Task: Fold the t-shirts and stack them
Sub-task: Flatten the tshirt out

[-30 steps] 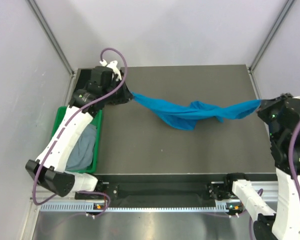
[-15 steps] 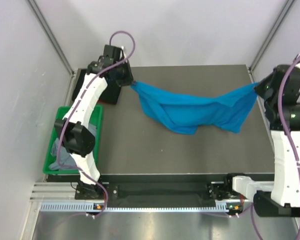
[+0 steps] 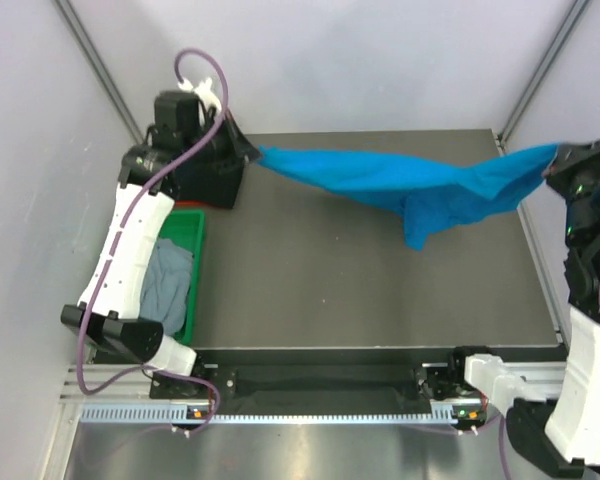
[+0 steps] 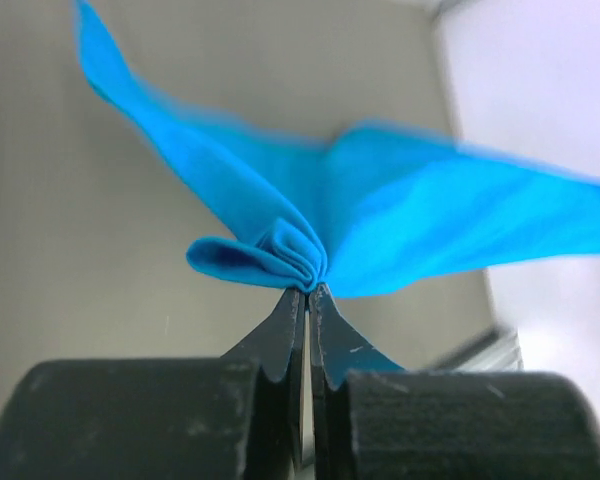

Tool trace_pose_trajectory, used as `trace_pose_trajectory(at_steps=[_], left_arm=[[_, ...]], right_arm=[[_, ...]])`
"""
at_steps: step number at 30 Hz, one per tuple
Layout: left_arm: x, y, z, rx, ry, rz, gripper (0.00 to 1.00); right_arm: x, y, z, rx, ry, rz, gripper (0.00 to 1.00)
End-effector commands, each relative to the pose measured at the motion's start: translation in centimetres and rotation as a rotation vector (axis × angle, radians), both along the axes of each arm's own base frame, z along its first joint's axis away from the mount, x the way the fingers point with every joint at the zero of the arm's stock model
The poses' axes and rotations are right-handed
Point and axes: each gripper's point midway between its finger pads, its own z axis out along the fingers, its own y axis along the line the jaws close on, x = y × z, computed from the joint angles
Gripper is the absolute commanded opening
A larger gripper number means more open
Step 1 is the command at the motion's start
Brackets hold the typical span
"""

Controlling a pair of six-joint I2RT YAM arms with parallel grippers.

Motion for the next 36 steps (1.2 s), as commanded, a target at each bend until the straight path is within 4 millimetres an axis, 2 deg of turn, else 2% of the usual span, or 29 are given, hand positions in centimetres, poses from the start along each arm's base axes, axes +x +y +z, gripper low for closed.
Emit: trace_pose_trajectory(at_steps=[1,2,3,5,6,7,8,10,11,12,13,14,15,16,18,19,21,22,23,25,26,27,28,29,30,32,33,35,36], left_arm=[[-3.1,-0.1,-6.2,0.033,0.138,-0.029,0.0],[-3.8,-0.2,-7.7,0.042,0.16,-0.04,0.0],[-4.4,-0.1,-9.3,0.055,0.19,-0.045,0.0],[-6.1,0.5,-15.9,0.106,0.324,-0.035,0.0],[-5.8,0.5,-15.8,0.107,0.307,-0.032,0.0],[-6.5,0.9,-19.1,0.136,0.382,-0.027,0.0],[-6.3,1.0,-20.4,0.147,0.393,-0.02,0.0],[-6.0,0.9,-23.8,0.171,0.458,-0.026,0.0],[-5.6,0.7,-24.8,0.174,0.475,-0.028,0.0],[-4.5,0.3,-24.8,0.168,0.46,-0.034,0.0],[-3.8,0.1,-26.5,0.184,0.504,-0.036,0.0],[-3.0,-0.2,-26.9,0.187,0.514,-0.039,0.0],[-1.7,-0.6,-26.1,0.19,0.506,-0.044,0.0],[-1.0,-0.6,-28.3,0.219,0.571,-0.04,0.0],[0.8,-1.1,-28.5,0.234,0.583,-0.044,0.0],[1.3,-1.0,-30.5,0.261,0.625,-0.036,0.0],[2.8,-1.1,-30.7,0.28,0.612,-0.029,0.02],[3.0,-0.9,-31.6,0.298,0.631,-0.026,0.17],[3.5,-0.6,-31.4,0.318,0.613,-0.008,0.24],[3.9,0.1,-29.6,0.336,0.559,0.025,0.43],[4.3,0.9,-28.9,0.359,0.52,0.063,0.46],[3.8,1.4,-28.9,0.372,0.516,0.078,0.47],[3.5,1.8,-27.1,0.368,0.468,0.094,0.48],[3.6,2.3,-26.6,0.376,0.437,0.119,0.47],[2.5,2.8,-27.5,0.38,0.459,0.132,0.46],[2.1,2.9,-26.3,0.316,0.415,0.151,0.43],[0.4,2.5,-27.9,0.27,0.467,0.137,0.42],[-0.5,1.8,-28.0,0.196,0.472,0.142,0.36],[-1.3,1.3,-29.4,0.138,0.506,0.159,0.35]], right_arm=[[-2.6,-1.0,-4.7,-0.026,0.126,-0.051,0.0],[-2.4,-1.1,-7.7,-0.028,0.199,-0.054,0.0],[-3.8,-1.1,-8.7,-0.027,0.202,-0.057,0.0],[-4.5,-1.1,-12.2,-0.023,0.278,-0.057,0.0],[-4.6,-1.0,-13.4,-0.023,0.306,-0.052,0.0],[-4.8,-1.0,-14.4,-0.021,0.329,-0.053,0.0],[-4.6,-1.0,-16.4,-0.018,0.379,-0.053,0.0],[-4.7,-0.7,-18.0,-0.005,0.401,-0.037,0.0],[-4.4,-0.4,-19.8,0.002,0.442,-0.022,0.0],[-4.0,0.1,-20.3,0.014,0.44,0.005,0.0],[-3.7,0.3,-21.0,0.025,0.449,0.014,0.0],[-3.4,0.5,-22.2,0.033,0.47,0.023,0.0],[-3.0,0.6,-22.5,0.039,0.47,0.028,0.0],[-2.7,0.6,-22.7,0.046,0.47,0.026,0.0],[-2.0,0.8,-23.2,0.052,0.476,0.032,0.0],[-1.8,0.8,-23.3,0.052,0.481,0.034,0.0],[-1.2,0.9,-23.5,0.054,0.481,0.043,0.0],[-1.0,1.0,-23.6,0.055,0.483,0.046,0.0],[-0.8,1.1,-24.0,0.056,0.492,0.05,0.0],[-0.5,1.4,-24.3,0.06,0.491,0.07,0.0],[-0.3,1.5,-24.6,0.063,0.497,0.077,0.0],[-0.2,1.7,-24.7,0.066,0.497,0.088,0.0],[-0.1,1.8,-24.8,0.07,0.498,0.093,0.0],[0.0,1.9,-24.9,0.071,0.493,0.096,0.0],[0.0,2.0,-25.0,0.074,0.491,0.102,0.0],[0.2,2.2,-25.1,0.081,0.481,0.111,0.0],[0.3,2.3,-25.1,0.084,0.481,0.117,0.0],[0.5,2.4,-25.2,0.091,0.476,0.12,0.0],[0.6,2.5,-25.2,0.097,0.473,0.125,0.0]])
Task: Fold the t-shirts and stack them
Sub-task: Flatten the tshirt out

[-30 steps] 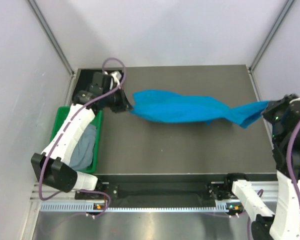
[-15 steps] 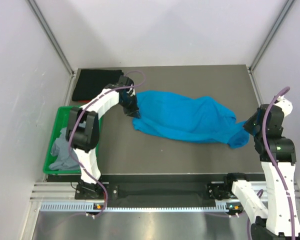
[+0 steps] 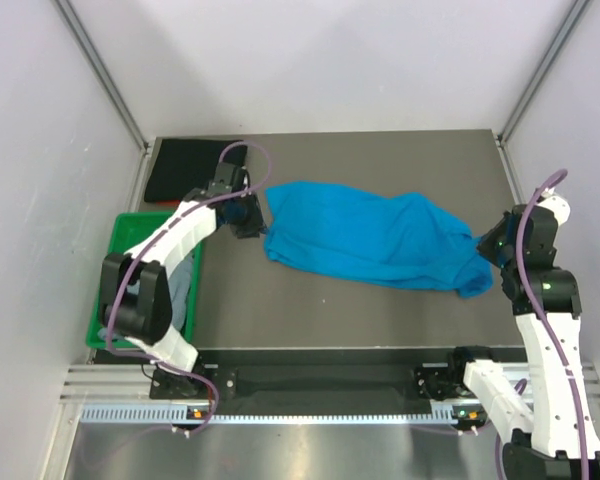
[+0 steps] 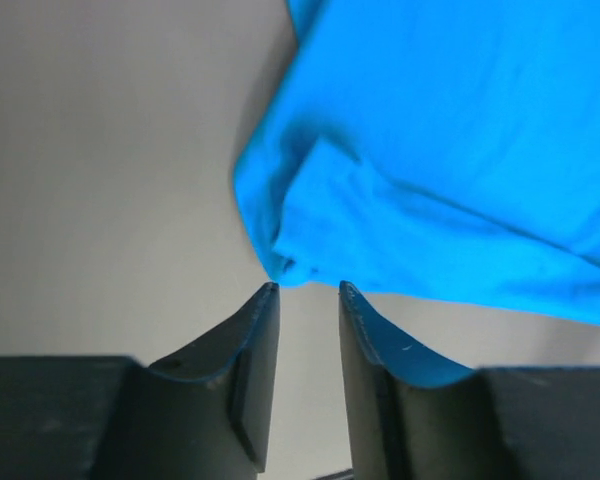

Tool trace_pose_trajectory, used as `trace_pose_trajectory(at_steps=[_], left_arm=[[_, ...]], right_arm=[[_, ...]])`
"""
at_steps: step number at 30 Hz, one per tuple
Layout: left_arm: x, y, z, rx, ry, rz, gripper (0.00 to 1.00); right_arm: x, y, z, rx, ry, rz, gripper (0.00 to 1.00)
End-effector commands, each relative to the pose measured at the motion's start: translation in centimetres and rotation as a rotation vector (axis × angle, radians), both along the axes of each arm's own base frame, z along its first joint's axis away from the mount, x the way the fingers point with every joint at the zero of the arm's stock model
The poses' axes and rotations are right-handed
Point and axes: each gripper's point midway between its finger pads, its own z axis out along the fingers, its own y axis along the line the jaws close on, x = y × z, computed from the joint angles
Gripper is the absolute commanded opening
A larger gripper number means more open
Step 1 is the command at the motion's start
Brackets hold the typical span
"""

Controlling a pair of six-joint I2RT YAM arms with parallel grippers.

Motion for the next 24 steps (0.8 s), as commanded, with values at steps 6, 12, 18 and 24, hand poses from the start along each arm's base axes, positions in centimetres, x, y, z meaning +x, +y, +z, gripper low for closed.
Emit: trace_pose_trajectory(at_steps=[6,12,18,24], left_arm=[[-1.3,-1.5,-2.8,-0.267,-0.05,0.215,0.36],[-0.2,-1.0,-3.4,-0.267,-0.075,0.291,0.4],[0.5,-1.0,-2.3,-0.298,-0.121,0.32,0.4],[0.6,-0.8,-2.3,-0.305,-0.128,0.343,0.4]], right_arm=[[1.3,0.6,1.6,0.037,-0.084,0.018,0.0],[1.1,0.5,1.5,0.037,-0.089,0.014,0.0],[1.2,0.5,1.3,0.036,-0.084,0.015,0.0],[1.4,0.6,1.3,0.036,-0.082,0.019,0.0]])
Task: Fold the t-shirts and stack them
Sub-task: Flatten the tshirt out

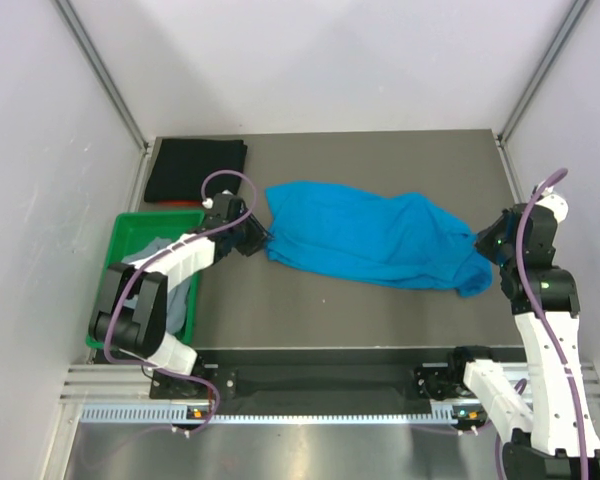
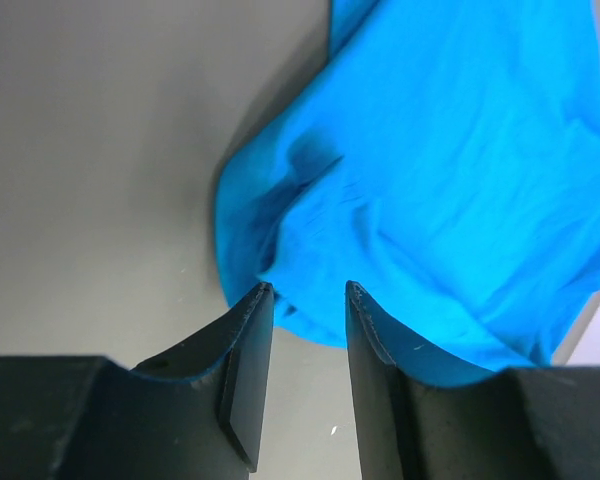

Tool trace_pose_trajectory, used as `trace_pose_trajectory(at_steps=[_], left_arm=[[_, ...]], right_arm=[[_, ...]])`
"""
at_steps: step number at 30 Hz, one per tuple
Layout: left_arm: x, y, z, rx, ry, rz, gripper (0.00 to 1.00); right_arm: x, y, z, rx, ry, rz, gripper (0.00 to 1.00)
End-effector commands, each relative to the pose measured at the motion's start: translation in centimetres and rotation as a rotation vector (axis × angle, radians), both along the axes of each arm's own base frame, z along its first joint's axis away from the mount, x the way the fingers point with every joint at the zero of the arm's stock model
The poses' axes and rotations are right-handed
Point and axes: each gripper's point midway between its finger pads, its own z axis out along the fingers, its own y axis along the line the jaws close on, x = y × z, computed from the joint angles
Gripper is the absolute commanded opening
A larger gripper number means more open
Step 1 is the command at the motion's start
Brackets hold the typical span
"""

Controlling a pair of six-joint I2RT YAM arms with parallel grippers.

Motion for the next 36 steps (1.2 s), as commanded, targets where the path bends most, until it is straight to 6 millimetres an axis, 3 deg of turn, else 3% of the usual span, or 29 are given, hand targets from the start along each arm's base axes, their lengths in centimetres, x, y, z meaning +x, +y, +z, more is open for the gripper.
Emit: trace_pose_trajectory(at_steps=[1,18,28,36], left_arm=[[1.3,0.1,1.6,-0.029,-0.081,0.04,0.4],[1.1,0.1,-1.2,-0.035,-0.025,0.067,0.41],[0.7,0.4,-1.6,-0.029,-0.018,0.086,0.41],[1.9,-0.2,-1.0,-0.061,-0.058,0.084,0.38]], right_arm=[[0.8,-0.1,1.3,0.006,-0.058,-0.004,0.0],[0.8,0.1,0.9,0.016,-0.055,0.003,0.0],[0.7,0.3,1.2,0.022,-0.065,0.01,0.0],[0.5,0.4,0.8,0.025,-0.06,0.012,0.0]])
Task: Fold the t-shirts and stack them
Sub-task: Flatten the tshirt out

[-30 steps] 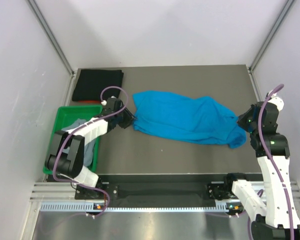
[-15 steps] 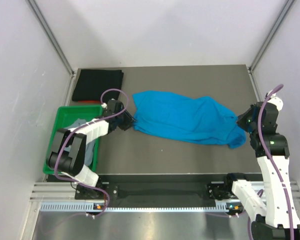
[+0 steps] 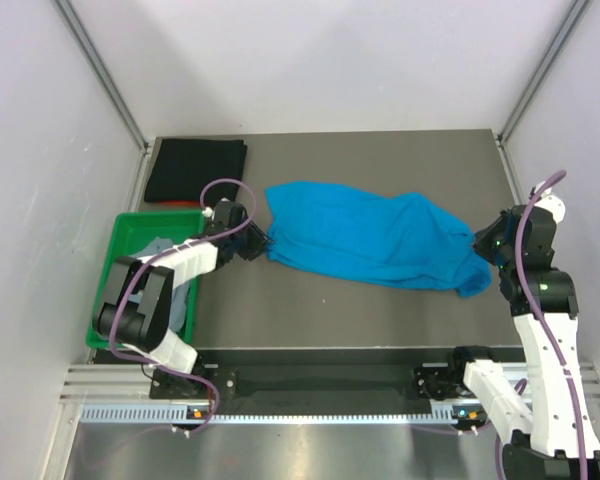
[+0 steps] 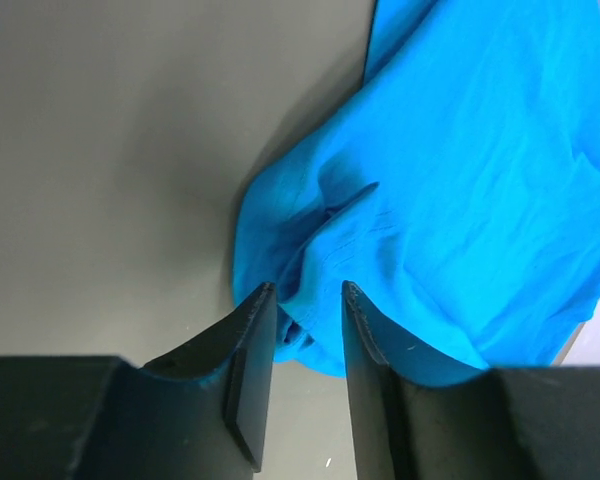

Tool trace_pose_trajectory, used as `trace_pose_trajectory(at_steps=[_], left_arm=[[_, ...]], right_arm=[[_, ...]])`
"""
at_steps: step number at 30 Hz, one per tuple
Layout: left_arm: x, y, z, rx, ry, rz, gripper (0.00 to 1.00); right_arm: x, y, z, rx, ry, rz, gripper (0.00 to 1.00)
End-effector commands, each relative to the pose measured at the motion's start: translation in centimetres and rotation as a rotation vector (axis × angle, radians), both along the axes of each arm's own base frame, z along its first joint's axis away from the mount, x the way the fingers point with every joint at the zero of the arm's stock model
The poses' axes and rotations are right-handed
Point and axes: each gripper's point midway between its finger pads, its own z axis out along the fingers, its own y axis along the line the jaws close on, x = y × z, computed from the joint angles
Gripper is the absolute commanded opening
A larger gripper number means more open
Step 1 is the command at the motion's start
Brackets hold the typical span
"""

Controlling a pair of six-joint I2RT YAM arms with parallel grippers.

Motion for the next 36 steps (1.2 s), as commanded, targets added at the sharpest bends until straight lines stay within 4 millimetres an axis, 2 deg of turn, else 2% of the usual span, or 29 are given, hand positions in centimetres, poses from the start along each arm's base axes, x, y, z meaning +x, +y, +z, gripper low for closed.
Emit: trace_pose_trajectory(at_steps=[1,11,14,15,22,26,27,28,29,32,33,34,35,36], left_arm=[[1.5,-0.3,0.9,-0.019,-0.06,0.009,0.37],[1.4,-0.6,0.7,-0.033,-0.059,0.002,0.31],[1.6,-0.6,1.2,-0.033,-0.071,0.0,0.19],[1.6,-0.6,1.3,-0.032,-0.073,-0.001,0.13],[2.5,0.2,4.1,0.042,-0.115,-0.013,0.0],[2.8,0.5,7.3,0.066,-0.17,-0.021,0.0],[3.2,0.4,8.7,0.063,-0.193,-0.021,0.0],[3.4,0.4,9.9,0.068,-0.215,-0.032,0.0],[3.6,0.3,12.4,0.065,-0.253,-0.035,0.0],[3.3,0.5,17.6,0.068,-0.335,-0.052,0.0],[3.0,0.6,20.1,0.066,-0.367,-0.056,0.0],[2.4,0.7,21.5,0.069,-0.387,-0.061,0.0],[1.3,1.2,24.2,0.066,-0.449,-0.063,0.0],[0.5,1.5,25.8,0.064,-0.478,-0.062,0.0]], right_arm=[[0.3,-0.1,0.8,0.009,-0.045,-0.009,0.0],[0.4,-0.1,0.8,0.013,-0.048,-0.008,0.0],[0.5,0.0,0.6,0.016,-0.043,-0.006,0.0],[0.5,0.0,0.3,0.016,-0.036,-0.007,0.0],[0.9,0.0,-0.4,0.013,-0.004,-0.002,0.0],[1.1,0.0,0.9,0.004,-0.028,0.005,0.0],[1.1,0.0,2.1,-0.002,-0.046,0.008,0.0],[1.6,0.0,2.4,-0.006,-0.029,0.012,0.0],[1.8,-0.1,4.8,-0.017,-0.068,0.016,0.0],[1.9,-0.4,6.8,-0.035,-0.046,0.011,0.0],[1.7,-0.4,9.4,-0.036,-0.095,0.008,0.0],[1.1,-0.3,9.8,-0.033,-0.079,0.012,0.0],[0.6,-0.2,10.7,-0.026,-0.091,0.016,0.0],[-0.6,-0.1,12.1,-0.025,-0.106,0.019,0.0]])
